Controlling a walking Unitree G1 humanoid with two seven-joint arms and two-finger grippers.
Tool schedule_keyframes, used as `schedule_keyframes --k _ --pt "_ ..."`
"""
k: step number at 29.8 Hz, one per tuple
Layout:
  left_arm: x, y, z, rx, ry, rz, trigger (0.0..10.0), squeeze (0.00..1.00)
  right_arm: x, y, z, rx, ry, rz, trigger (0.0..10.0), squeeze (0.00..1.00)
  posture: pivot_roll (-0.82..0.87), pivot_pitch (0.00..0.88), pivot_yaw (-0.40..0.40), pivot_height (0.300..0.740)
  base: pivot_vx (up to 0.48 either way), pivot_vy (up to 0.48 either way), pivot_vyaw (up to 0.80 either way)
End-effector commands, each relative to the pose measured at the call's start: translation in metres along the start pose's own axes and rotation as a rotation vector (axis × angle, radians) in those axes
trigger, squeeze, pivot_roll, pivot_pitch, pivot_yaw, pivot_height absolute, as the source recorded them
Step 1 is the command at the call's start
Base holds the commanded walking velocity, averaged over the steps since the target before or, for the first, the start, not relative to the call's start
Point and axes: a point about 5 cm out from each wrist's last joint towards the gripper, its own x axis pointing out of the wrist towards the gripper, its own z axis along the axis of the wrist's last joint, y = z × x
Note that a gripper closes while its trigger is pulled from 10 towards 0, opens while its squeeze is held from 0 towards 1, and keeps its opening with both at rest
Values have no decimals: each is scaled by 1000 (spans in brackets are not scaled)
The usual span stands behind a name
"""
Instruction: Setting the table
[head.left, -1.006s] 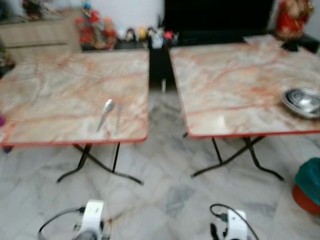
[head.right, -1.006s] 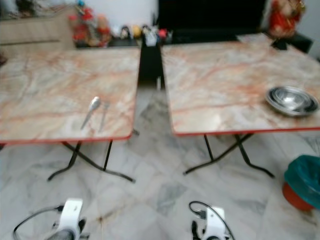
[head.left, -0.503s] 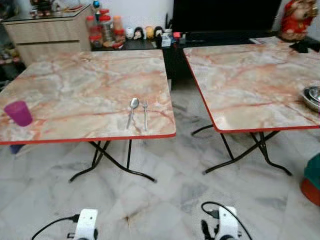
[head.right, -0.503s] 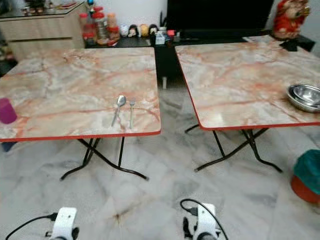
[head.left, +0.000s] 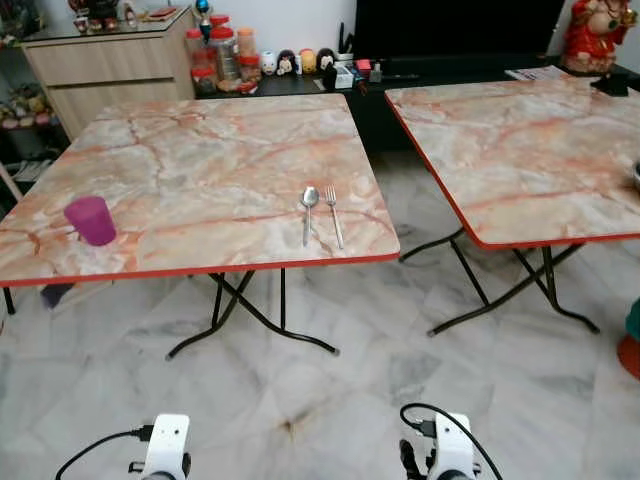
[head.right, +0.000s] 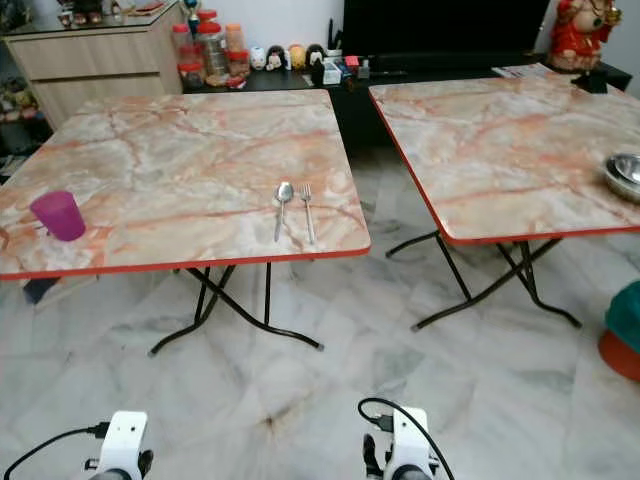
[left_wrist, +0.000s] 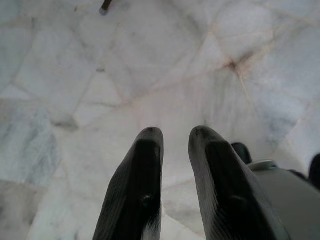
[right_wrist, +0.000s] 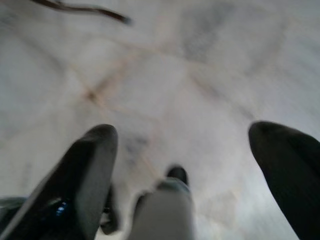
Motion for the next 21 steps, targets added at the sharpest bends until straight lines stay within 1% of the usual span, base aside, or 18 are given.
schedule_keyframes --k 1,9,14,17,21 --pt "-1 8 -3 -6 16 23 10000 0 2 4 7 20 -22 2 10000 0 22 0 36 707 0 368 0" --pt "-1 6 -2 -8 14 20 10000 0 2 4 7 26 -21 0 10000 0 27 17 37 707 0 360 0" --pt "0 6 1 7 4 25 10000 0 1 6 4 28 -17 5 10000 0 30 22 38 707 0 0 0" --pt "0 5 3 -27 -19 26 10000 0 2 9 6 15 -27 22 10000 0 30 25 38 707 0 0 0" --pt "1 5 12 -59 -83 43 10000 0 3 15 14 -24 -64 57 10000 0 25 35 40 707 0 0 0"
